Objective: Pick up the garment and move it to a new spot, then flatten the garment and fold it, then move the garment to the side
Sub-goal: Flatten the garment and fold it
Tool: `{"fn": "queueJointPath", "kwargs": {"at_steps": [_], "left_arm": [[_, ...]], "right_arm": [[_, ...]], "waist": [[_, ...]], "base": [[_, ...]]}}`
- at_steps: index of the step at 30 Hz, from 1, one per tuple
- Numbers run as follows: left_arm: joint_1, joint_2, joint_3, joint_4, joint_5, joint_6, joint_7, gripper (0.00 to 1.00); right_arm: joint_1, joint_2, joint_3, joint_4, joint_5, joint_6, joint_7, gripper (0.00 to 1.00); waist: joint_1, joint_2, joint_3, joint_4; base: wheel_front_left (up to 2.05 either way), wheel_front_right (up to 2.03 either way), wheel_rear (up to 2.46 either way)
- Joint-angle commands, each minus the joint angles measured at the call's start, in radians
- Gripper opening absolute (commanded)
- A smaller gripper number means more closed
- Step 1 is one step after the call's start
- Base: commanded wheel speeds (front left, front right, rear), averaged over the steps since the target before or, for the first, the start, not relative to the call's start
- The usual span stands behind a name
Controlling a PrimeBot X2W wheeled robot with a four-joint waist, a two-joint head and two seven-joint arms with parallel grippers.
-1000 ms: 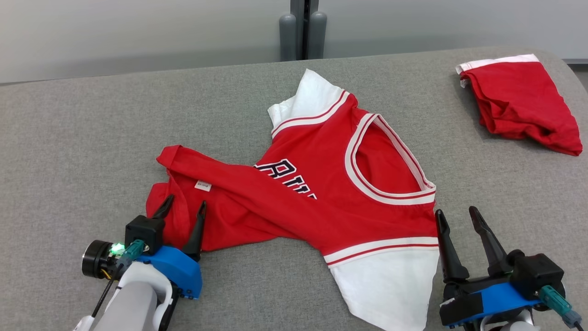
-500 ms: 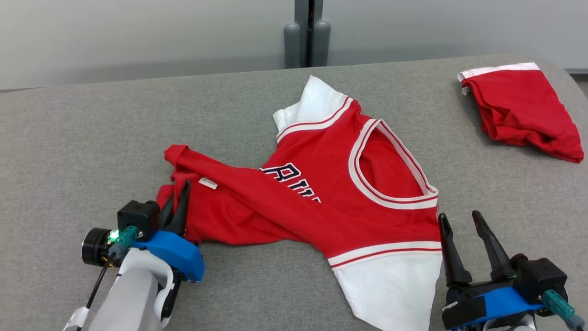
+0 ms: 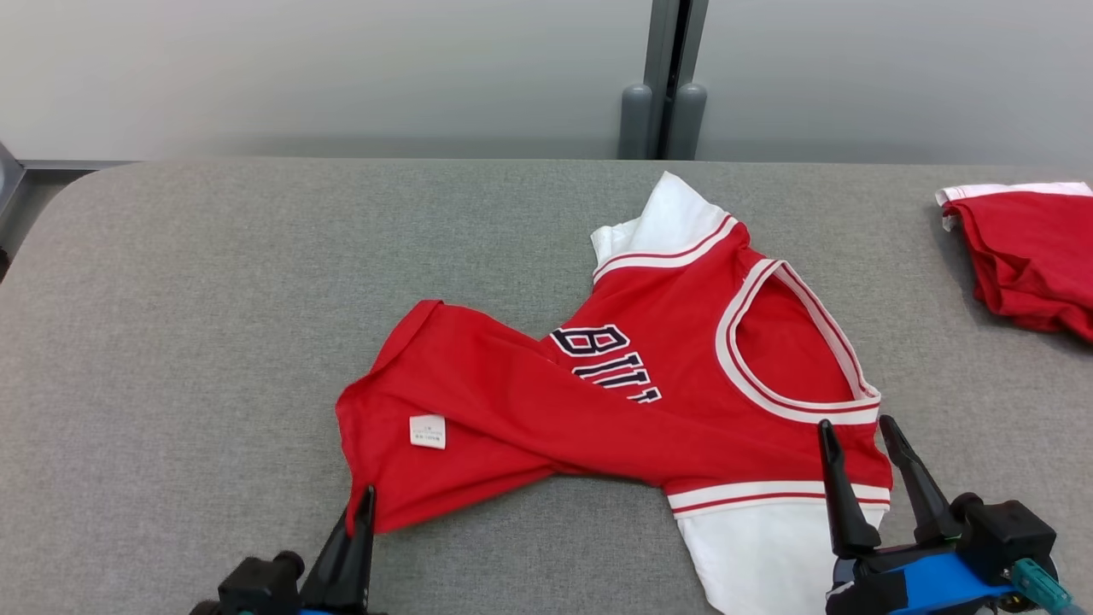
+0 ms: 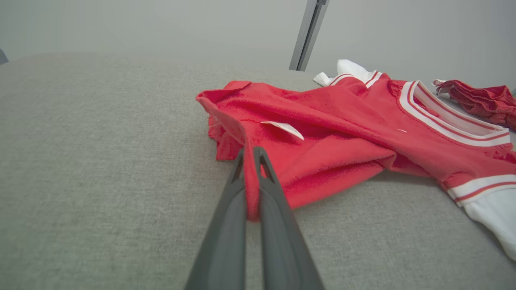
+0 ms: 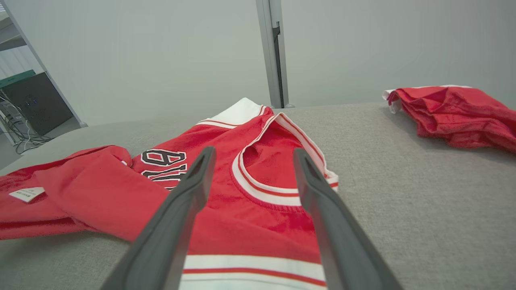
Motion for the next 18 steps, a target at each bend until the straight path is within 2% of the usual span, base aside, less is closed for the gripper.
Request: {"fn": "queueJointPath", "kwargs": {"at_steps": [1, 9, 10, 11, 18], "left_arm": [[0.027, -0.003, 0.008, -0.005, -0.003, -0.001, -0.002, 0.0], [0.133, -0.034, 0.03, 0.021, -0.004, -0.001, -0.003, 0.0], [0.132, -0.036, 0.04, 0.021, -0.002, -0.001, -0.003, 0.45], [0.136, -0.038, 0.049, 0.027, -0.005, -0.001, -0.003, 1.0], [0.126, -0.042, 0.107, 0.004, 0.009, -0.001, -0.003, 1.0]], "right_arm": [[0.013, -0.003, -0.004, 0.002, -0.007, 0.0, -0.003, 1.0], [0.018, -0.003, 0.0, 0.007, -0.004, 0.0, -0.003, 1.0], [0.021, -0.003, -0.001, 0.008, -0.003, 0.0, -0.003, 1.0], [0.024, -0.003, -0.001, 0.009, -0.001, 0.0, -0.003, 1.0], [0.027, -0.003, 0.005, 0.013, 0.0, 0.0, -0.003, 1.0]], "waist": [[0.0001, 0.0001, -0.002, 0.007], [0.0001, 0.0001, -0.016, 0.022], [0.0001, 0.0001, -0.017, 0.024], [0.0001, 0.0001, -0.019, 0.026], [0.0001, 0.0001, -0.025, 0.016]], "base": [[0.0, 0.0, 0.0], [0.0, 0.0, 0.0], [0.0, 0.0, 0.0], [0.0, 0.0, 0.0], [0.0, 0.0, 0.0]]}}
